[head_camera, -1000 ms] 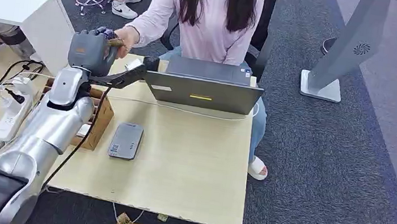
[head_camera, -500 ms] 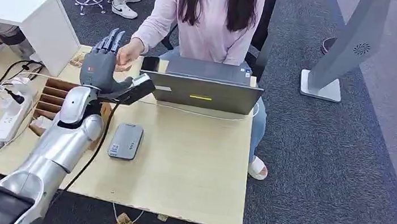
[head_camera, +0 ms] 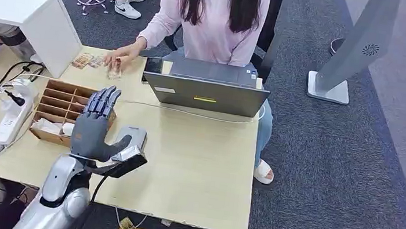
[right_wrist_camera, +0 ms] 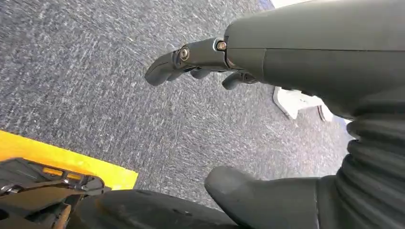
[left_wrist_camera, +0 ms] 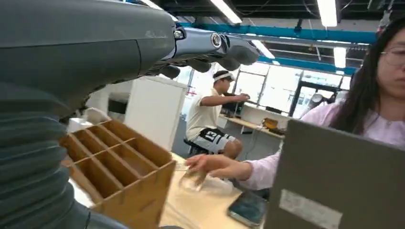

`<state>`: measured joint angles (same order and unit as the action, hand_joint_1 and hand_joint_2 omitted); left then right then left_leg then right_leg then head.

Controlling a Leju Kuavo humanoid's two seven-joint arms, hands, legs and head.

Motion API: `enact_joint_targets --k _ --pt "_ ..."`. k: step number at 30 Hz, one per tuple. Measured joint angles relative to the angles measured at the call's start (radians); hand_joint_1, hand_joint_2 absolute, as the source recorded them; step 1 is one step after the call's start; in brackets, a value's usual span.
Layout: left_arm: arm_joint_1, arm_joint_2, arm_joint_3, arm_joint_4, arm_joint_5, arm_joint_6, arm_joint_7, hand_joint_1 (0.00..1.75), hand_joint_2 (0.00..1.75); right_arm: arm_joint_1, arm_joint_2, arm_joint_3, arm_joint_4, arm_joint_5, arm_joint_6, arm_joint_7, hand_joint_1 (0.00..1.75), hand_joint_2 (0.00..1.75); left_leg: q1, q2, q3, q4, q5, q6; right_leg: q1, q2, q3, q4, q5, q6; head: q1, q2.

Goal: Pass the card to the sensor for recognition and then transmit it.

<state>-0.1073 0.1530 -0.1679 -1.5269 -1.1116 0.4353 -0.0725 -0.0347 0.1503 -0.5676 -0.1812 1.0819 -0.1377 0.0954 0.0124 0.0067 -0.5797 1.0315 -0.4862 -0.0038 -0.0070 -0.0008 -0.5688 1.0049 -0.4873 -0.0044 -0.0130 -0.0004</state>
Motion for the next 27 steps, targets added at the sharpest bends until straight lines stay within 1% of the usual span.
enact_joint_targets --k 4,6,8,9,11,12,14,16,19,23,27 --pt "0.044 0.016 0.011 -0.055 -0.011 -0.031 0.017 0.0 1.75 0.0 0.0 -0.011 0.0 -0.007 -0.003 -0.004 0.0 1.75 0.0 -0.001 0.0 0.0 0.0 0.0 0.0 -0.001 0.002 0.0 0.0 0.0 0.0 0.0" --pt "0.083 0.022 0.028 -0.083 -0.014 -0.039 0.022 0.0 1.75 0.001 0.002 -0.018 0.0 -0.015 -0.009 -0.008 0.0 1.75 0.0 0.001 0.001 0.0 0.0 0.0 0.0 0.001 0.002 0.0 0.0 0.0 0.0 0.0" --pt "0.122 0.035 0.045 -0.102 -0.032 -0.053 0.042 0.0 1.75 0.003 0.002 -0.028 0.0 -0.016 -0.013 -0.008 0.0 1.75 0.0 0.0 0.001 0.0 0.0 0.0 0.0 0.0 0.001 0.0 0.0 0.0 0.0 0.0" --pt "0.14 0.039 0.056 -0.112 -0.059 -0.064 0.061 0.0 1.75 0.003 0.003 -0.03 0.0 -0.018 -0.015 -0.004 0.0 1.75 0.0 0.0 0.001 0.0 0.0 0.0 0.0 0.0 0.001 0.0 0.0 0.0 0.0 0.0" --pt "0.163 0.053 0.082 -0.123 -0.158 -0.08 0.128 0.0 1.75 0.003 0.003 -0.036 0.0 -0.019 -0.018 0.002 0.0 1.75 0.0 0.0 0.001 0.0 0.0 0.0 0.0 0.0 0.001 0.0 0.0 0.0 0.0 0.0" --pt "0.166 0.06 0.097 -0.124 -0.191 -0.084 0.152 0.0 1.75 0.003 0.003 -0.038 0.0 -0.02 -0.018 0.008 0.0 1.75 0.0 -0.001 0.001 0.0 0.0 0.0 0.0 -0.001 0.001 0.0 0.0 0.0 0.0 0.0" --pt "0.168 0.069 0.13 -0.125 -0.223 -0.092 0.179 0.0 1.75 0.002 0.004 -0.042 0.0 -0.021 -0.018 0.009 0.0 1.75 0.0 -0.001 0.001 0.0 0.0 0.0 0.0 -0.001 0.001 0.0 0.0 0.0 0.0 0.0" --pt "0.168 0.077 0.157 -0.125 -0.234 -0.108 0.185 0.0 1.75 0.002 0.005 -0.045 0.0 -0.021 -0.018 0.009 0.0 1.75 0.0 -0.001 0.001 0.0 0.0 0.0 0.0 -0.001 0.001 0.0 0.0 0.0 0.0 0.0" --pt "0.171 0.083 0.177 -0.127 -0.241 -0.125 0.186 0.0 1.75 0.002 0.006 -0.049 0.0 -0.021 -0.018 0.006 0.0 1.75 0.0 -0.001 0.001 0.0 0.0 0.0 0.0 -0.001 0.001 0.0 0.0 0.0 0.0 0.0" --pt "0.177 0.084 0.188 -0.127 -0.255 -0.142 0.197 0.0 1.75 0.002 0.006 -0.053 0.0 -0.021 -0.019 0.006 0.0 1.75 0.0 -0.001 0.001 0.0 0.0 0.0 0.0 -0.001 0.002 0.0 0.0 0.0 0.0 0.0" --pt "0.177 0.084 0.195 -0.127 -0.274 -0.142 0.205 0.0 1.75 0.002 0.008 -0.054 0.0 -0.017 -0.018 0.009 0.0 1.75 0.0 -0.001 0.001 0.0 0.0 0.0 0.0 -0.001 0.002 0.0 0.0 0.0 0.0 0.0"
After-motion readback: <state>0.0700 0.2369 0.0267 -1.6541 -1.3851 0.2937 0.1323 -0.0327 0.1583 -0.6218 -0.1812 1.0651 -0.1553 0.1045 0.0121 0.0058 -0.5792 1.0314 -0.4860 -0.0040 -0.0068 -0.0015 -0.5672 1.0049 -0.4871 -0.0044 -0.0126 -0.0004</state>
